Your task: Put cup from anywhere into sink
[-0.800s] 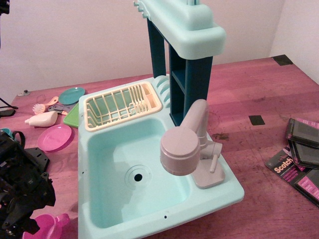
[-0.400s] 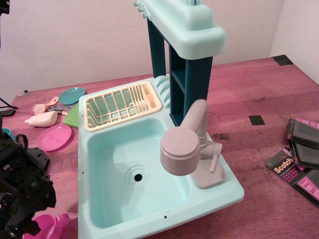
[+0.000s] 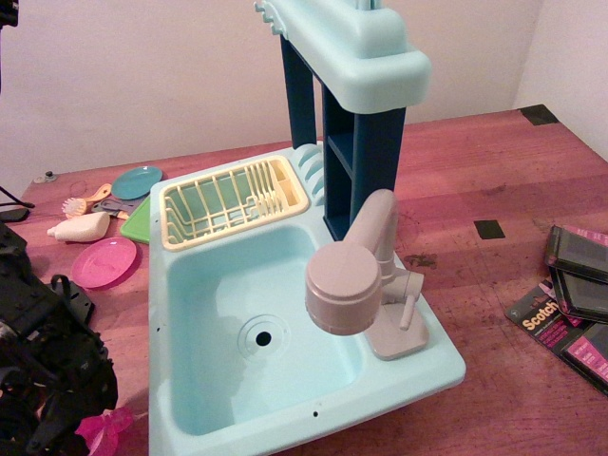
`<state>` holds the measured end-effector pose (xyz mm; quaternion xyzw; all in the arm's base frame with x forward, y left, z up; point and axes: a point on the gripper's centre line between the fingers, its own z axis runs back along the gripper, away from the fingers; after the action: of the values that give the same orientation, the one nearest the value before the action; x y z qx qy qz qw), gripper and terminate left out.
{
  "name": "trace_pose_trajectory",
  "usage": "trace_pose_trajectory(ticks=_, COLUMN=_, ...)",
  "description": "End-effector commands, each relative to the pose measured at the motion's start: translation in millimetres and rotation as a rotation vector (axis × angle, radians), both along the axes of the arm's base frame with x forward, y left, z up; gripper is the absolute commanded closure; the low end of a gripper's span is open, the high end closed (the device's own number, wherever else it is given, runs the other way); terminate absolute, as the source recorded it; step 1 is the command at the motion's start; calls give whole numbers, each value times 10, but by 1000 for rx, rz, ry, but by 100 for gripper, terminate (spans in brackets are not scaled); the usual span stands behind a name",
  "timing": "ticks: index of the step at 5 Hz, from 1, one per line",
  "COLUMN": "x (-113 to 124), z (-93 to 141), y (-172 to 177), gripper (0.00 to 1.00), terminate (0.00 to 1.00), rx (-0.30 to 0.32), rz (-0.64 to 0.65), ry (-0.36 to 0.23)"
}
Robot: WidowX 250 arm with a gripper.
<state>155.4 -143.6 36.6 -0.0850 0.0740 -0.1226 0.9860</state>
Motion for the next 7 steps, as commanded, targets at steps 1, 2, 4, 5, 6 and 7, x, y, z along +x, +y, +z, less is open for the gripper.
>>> trace_pose_trajectory(ticks=1, x=34, z=-86, y=-70, gripper=0, terminate=0, rx=-26, rz=-42, ry=-2)
trace_pose_trajectory(ticks=2, x=35, z=-71, y=-81, gripper=100, terminate=0, rx=-9, rz=-38, ry=-3)
trace_pose_trajectory(ticks=4, x=60, z=-7, y=-96, gripper=100, terminate=0, rx=4, rz=-60, ry=-13)
trace_pose_trajectory(ticks=5, x=86, z=56, y=-82, gripper=100, terminate=0, rx=14, rz=-69, ry=-21)
trace_pose_trajectory(ticks=6, x=75, z=356, y=62, gripper=100, terminate=0, rx=43, rz=-97, ry=-22)
trace_pose_trajectory(ticks=7, x=87, z=714, y=235, gripper=100, terminate=0, rx=89, rz=-118, ry=-37)
